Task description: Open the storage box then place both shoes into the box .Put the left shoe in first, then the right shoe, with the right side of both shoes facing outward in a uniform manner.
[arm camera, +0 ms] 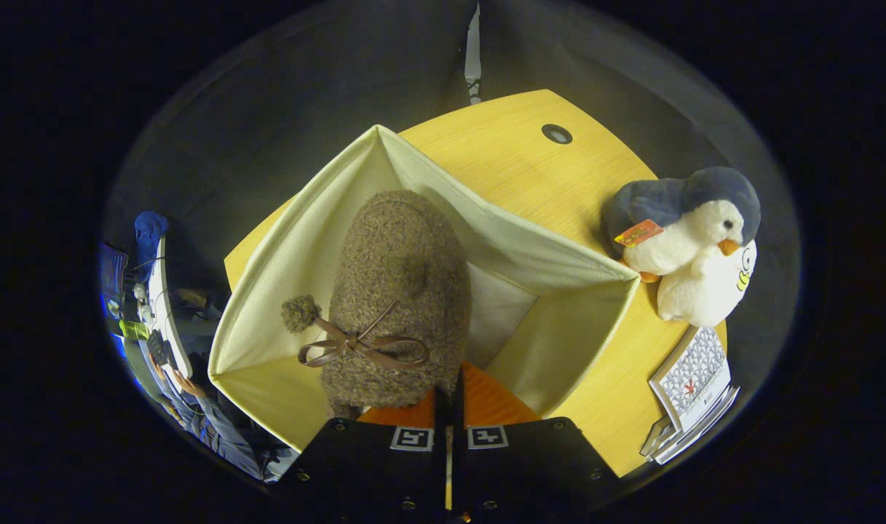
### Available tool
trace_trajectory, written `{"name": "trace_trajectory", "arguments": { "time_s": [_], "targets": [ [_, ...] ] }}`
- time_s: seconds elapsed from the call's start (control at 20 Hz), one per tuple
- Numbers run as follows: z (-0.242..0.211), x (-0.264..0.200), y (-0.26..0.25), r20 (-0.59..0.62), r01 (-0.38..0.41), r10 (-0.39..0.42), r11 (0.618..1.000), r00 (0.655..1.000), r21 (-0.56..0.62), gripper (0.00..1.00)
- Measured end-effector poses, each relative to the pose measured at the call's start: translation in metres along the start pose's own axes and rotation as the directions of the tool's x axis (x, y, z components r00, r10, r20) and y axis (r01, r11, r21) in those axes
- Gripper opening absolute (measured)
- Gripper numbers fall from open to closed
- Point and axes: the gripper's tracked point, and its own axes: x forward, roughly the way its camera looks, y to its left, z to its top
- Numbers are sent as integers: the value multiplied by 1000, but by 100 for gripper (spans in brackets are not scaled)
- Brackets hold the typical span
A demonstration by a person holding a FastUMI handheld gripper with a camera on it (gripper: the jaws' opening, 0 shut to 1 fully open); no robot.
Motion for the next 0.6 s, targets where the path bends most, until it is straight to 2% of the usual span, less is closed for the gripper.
{"name": "trace_trajectory", "arguments": {
  "time_s": [0.05,0.25,0.3,0.4,0.55,0.6],
  "targets": [
    [3,0,3,14,-17,16,1000,1000,16,3],
    [7,-18,1,97,-28,23,998,995,52,22],
    [6,-28,1,130,-38,30,998,991,57,40],
    [0,-54,-8,221,-38,21,996,975,76,63],
    [-15,-99,-33,381,25,-65,994,922,110,85],
    [-22,-114,-41,428,43,-99,989,898,139,87]
  ]
}}
